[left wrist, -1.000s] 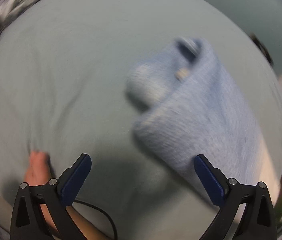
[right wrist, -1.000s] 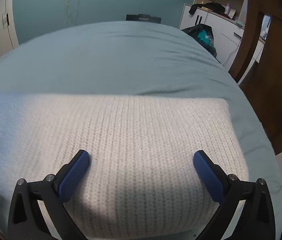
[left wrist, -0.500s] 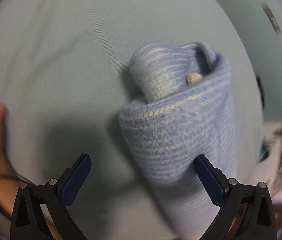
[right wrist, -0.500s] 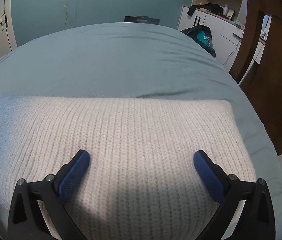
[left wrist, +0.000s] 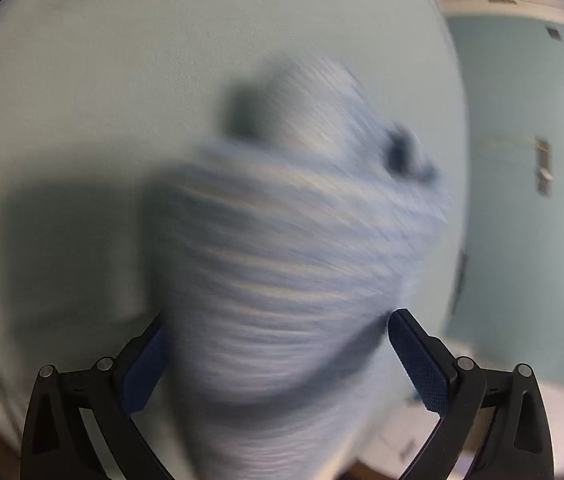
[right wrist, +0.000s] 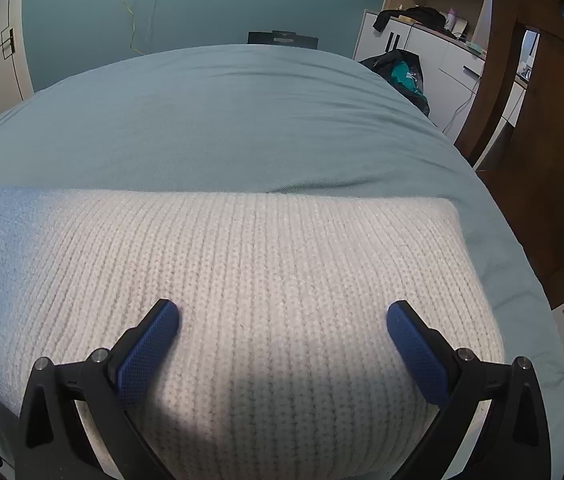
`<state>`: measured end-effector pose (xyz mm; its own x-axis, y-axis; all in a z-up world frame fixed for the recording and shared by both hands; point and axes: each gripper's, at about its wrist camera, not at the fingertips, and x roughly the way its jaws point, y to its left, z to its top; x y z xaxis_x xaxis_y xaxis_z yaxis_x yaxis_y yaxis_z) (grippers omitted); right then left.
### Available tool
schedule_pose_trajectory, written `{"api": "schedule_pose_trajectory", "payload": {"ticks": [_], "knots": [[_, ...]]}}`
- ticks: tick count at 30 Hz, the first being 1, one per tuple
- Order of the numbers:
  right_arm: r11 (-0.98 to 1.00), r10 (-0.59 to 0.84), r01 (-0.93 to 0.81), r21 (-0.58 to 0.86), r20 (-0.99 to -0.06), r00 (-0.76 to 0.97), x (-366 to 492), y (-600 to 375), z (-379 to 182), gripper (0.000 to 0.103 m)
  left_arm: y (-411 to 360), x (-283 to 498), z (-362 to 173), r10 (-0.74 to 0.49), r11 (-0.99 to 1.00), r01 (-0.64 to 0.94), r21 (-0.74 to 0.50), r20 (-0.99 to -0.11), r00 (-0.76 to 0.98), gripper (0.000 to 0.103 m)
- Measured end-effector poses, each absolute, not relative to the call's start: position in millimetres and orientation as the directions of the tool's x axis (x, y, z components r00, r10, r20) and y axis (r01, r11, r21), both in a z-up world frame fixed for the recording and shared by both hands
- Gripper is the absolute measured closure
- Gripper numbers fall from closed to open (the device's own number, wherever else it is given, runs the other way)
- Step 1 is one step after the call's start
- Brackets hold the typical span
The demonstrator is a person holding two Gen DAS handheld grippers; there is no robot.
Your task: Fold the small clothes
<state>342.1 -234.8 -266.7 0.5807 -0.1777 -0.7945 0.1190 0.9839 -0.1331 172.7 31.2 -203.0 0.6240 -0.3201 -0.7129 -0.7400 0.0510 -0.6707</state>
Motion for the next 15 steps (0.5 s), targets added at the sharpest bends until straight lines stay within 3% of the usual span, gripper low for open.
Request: {"api": "schedule_pose_trajectory", "payload": {"ticks": [4, 9, 10, 12, 15], "knots": [[0.984, -0.180, 0.120, -0.135, -0.792, 0.584, 341, -233, -269, 0.001, 29, 212, -208, -0.355, 0.241, -0.802, -0.546, -0.819, 0.451, 0.000], [0.986, -0.168, 0.113, -0.125, -0.797, 0.580, 339, -233, -266, 0.001, 42, 222, -221, -0.402, 0.194, -0.816, -0.544, -0.803, 0.440, 0.003], [0.986, -0.163, 0.111, -0.121, -0.799, 0.578, 339, -234, -266, 0.001, 44, 222, -220, -0.394, 0.208, -0.809, -0.549, -0.804, 0.445, 0.010], [0.988, -0.154, 0.106, -0.113, -0.805, 0.573, 338, -236, -264, 0.001, 45, 226, -206, -0.359, 0.291, -0.773, -0.564, -0.813, 0.458, 0.043], [0.987, -0.157, 0.113, -0.112, -0.803, 0.574, 334, -238, -258, 0.001, 43, 229, -183, -0.351, 0.359, -0.716, -0.599, -0.797, 0.491, 0.055]]}}
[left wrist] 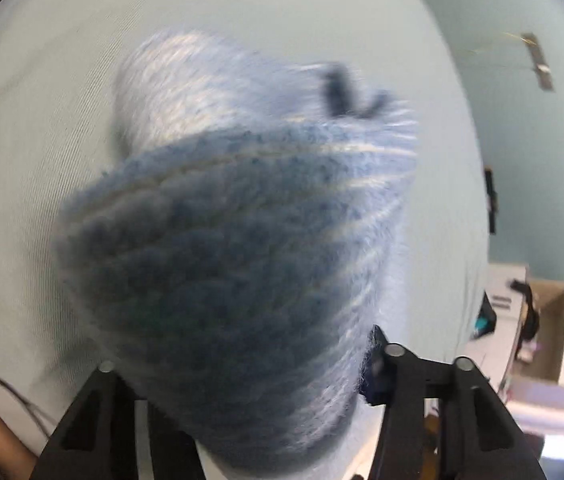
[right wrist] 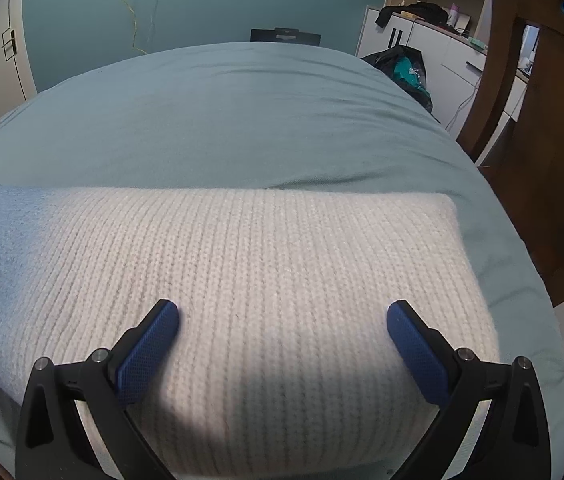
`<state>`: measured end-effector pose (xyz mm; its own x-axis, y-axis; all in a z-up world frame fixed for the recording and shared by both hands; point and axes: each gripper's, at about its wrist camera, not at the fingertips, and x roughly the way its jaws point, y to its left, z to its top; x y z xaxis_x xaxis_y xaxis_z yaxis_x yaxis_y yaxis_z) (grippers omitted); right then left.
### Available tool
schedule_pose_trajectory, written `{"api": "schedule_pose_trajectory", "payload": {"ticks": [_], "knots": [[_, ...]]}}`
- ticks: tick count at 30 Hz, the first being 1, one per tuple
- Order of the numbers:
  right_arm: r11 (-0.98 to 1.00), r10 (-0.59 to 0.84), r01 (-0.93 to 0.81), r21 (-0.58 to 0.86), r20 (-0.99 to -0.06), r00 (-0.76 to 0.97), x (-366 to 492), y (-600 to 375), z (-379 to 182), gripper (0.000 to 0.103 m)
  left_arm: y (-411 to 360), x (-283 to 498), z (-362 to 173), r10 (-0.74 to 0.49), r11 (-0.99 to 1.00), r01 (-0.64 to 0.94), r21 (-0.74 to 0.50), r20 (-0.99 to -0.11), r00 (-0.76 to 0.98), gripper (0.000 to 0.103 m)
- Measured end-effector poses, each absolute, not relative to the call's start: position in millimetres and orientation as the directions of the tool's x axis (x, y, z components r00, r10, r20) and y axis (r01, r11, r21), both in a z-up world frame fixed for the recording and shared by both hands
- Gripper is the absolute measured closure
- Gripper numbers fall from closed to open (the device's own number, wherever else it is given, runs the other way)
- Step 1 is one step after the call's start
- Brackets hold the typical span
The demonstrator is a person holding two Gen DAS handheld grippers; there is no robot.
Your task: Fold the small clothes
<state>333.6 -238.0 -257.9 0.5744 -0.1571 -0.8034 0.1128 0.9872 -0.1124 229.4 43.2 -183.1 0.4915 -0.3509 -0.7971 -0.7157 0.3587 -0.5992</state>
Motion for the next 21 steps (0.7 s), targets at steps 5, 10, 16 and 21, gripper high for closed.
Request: {"api": "schedule_pose_trajectory", "payload": {"ticks": [5, 10, 16, 21], "knots": [[0.988, -0.149, 0.117, -0.100, -0.818, 0.555, 334, -239, -260, 0.001, 45, 213, -141, -0.343, 0.477, -0.568, -0.671, -0.737, 0.582, 0.060], [0.999, -0.054, 0.029, -0.046, -0.833, 0.551, 337, -221, -258, 0.001, 47, 201, -71, -0.245, 0.662, -0.398, -0.636, -0.685, 0.686, 0.060], [0.998, 0.043, -0.055, 0.008, -0.729, 0.684, 319, -181, -225, 0.001, 54, 216, -26, -0.139, 0.855, -0.235, -0.463, -0.641, 0.755, 0.059], [0.990, 0.135, -0.119, 0.071, -0.691, 0.710, 320, -144, -221, 0.001, 27, 225, -29, -0.098, 0.893, -0.216, -0.394, -0.638, 0.764, 0.059]]}}
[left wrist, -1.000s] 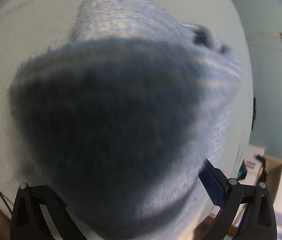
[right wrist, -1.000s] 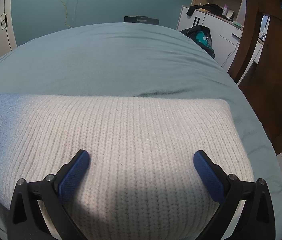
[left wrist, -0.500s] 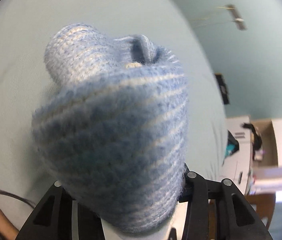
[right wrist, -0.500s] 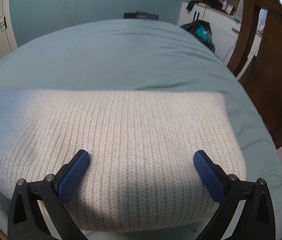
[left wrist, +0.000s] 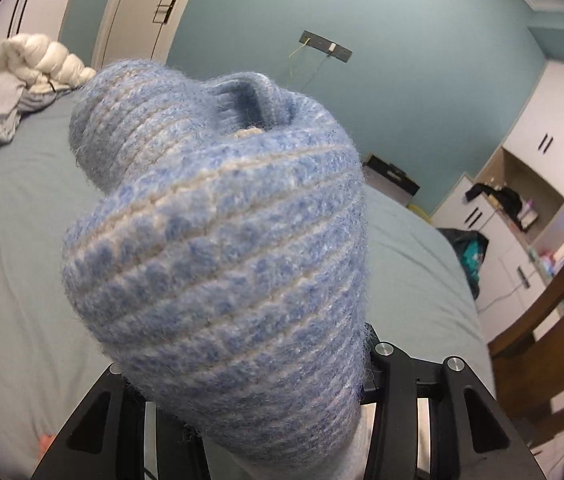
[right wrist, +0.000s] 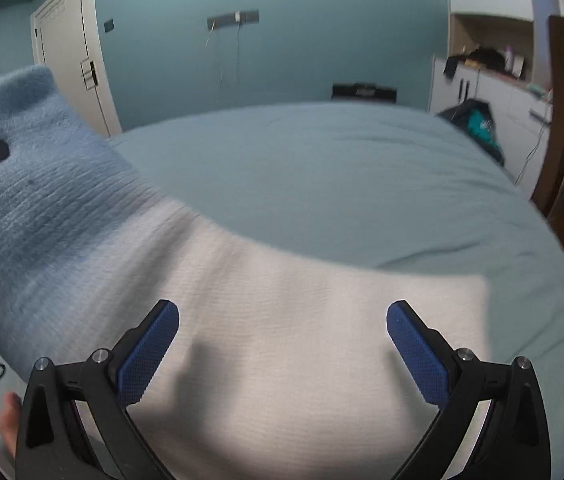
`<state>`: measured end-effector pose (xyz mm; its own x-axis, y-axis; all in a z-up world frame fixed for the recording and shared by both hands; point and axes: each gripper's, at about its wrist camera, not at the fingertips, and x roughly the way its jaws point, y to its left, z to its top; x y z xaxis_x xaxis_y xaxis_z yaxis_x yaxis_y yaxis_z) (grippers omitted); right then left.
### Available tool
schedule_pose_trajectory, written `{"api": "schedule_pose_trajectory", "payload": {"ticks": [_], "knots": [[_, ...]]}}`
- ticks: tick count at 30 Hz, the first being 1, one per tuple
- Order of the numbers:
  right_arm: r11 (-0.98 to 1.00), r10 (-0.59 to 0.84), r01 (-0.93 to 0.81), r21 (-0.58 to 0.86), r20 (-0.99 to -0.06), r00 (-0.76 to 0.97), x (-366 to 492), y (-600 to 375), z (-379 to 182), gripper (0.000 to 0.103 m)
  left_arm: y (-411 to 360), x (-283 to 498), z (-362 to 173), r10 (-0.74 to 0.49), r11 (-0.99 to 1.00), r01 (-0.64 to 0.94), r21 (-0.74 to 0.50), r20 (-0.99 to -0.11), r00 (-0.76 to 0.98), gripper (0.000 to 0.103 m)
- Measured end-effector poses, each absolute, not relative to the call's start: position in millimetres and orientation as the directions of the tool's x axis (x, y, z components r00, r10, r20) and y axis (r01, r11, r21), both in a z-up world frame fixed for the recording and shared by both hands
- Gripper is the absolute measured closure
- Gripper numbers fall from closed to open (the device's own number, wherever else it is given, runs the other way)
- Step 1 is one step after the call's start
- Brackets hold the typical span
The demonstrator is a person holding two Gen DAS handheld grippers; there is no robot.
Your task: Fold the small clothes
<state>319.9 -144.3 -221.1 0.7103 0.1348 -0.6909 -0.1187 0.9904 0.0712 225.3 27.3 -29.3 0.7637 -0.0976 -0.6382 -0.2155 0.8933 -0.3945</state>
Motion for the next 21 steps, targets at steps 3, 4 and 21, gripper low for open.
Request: {"api": "schedule_pose_trajectory", "payload": {"ticks": [3, 4, 21], "knots": [[0.990, 0.132, -0.050, 0.134, -0.721, 0.680, 325, -136, -246, 0.001, 29, 213, -12, -0.092, 0.911, -0.200, -0.362, -0.649, 0.755, 0.059], [0.985, 0.149, -0.034, 0.171, -0.727, 0.671, 327, -136, -254, 0.001, 39, 198, -13, -0.092, 0.917, -0.192, -0.350, -0.654, 0.751, 0.059], [0.998, 0.048, 0.003, 0.063, -0.783, 0.621, 354, -106, -270, 0.001, -19, 189, -14, 0.001, 0.990, -0.095, -0.099, -0.687, 0.727, 0.059]]}}
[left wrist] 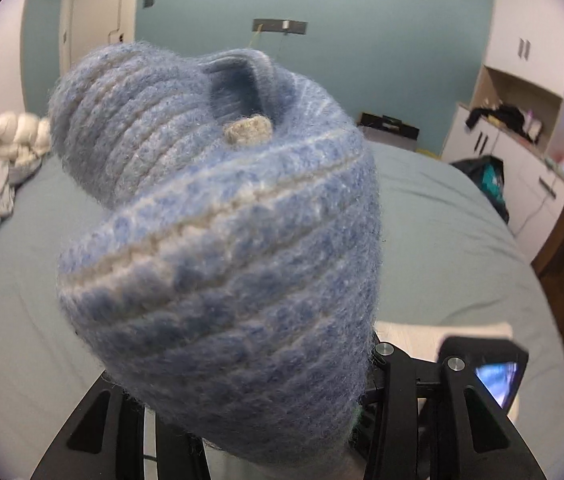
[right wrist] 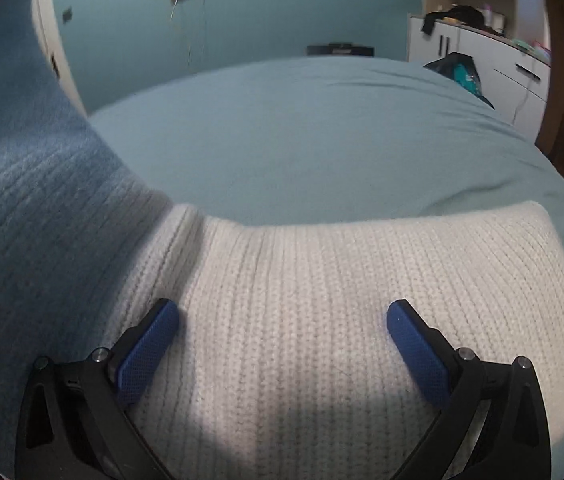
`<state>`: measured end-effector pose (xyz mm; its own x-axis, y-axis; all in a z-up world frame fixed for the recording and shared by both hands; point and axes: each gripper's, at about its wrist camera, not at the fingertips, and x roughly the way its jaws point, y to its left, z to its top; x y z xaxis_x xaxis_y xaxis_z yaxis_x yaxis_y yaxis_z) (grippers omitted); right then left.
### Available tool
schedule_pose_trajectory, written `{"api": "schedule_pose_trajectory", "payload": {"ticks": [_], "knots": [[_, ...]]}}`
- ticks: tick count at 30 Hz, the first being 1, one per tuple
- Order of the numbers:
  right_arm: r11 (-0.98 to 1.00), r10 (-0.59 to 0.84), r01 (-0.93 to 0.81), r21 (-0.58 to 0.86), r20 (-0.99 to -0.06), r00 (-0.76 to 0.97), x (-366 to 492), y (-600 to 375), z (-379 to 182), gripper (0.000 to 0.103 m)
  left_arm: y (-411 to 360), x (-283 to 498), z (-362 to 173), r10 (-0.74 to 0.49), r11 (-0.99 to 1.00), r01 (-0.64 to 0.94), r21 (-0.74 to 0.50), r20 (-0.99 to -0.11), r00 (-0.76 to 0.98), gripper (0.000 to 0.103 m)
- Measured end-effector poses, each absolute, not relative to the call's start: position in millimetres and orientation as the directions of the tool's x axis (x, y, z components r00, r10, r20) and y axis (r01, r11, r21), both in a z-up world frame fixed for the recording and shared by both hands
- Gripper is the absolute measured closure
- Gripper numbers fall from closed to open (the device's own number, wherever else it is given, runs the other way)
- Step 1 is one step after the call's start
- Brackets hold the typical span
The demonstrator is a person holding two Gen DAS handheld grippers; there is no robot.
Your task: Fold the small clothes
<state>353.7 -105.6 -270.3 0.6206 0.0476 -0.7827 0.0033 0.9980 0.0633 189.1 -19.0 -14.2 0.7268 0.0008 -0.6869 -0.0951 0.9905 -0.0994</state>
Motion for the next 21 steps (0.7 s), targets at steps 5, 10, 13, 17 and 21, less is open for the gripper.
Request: {"api": "schedule_pose_trajectory", "payload": {"ticks": [5, 10, 13, 17, 21], "knots": [[0.961, 0.274, -0.118, 0.249, -0.819, 0.504, 359, -148, -244, 0.001, -54, 177, 6, 0.013, 1.000, -0.003, 0.017, -0.622, 0.783, 0.059], [0.955, 0.239, 0.011, 0.296, -0.791, 0.563, 331, -242, -206, 0.001, -116, 164, 5, 0.080, 0.962, 0.089, 0.259, -0.577, 0.813, 0.059], [0.959, 0.176, 0.073, 0.275, -0.775, 0.607, 309, -292, -194, 0.001, -165, 156, -16, 0.127, 0.886, 0.152, 0.437, -0.547, 0.828, 0.059], [0.901, 0.104, 0.275, 0.335, -0.784, 0.613, 306, -326, -203, 0.001, -223, 135, -48, 0.141, 0.757, 0.235, 0.610, -0.504, 0.852, 0.058], [0.800, 0.065, 0.440, 0.409, -0.787, 0.614, 290, -329, -214, 0.001, -272, 114, -93, 0.150, 0.609, 0.331, 0.721, -0.514, 0.844, 0.056]]}}
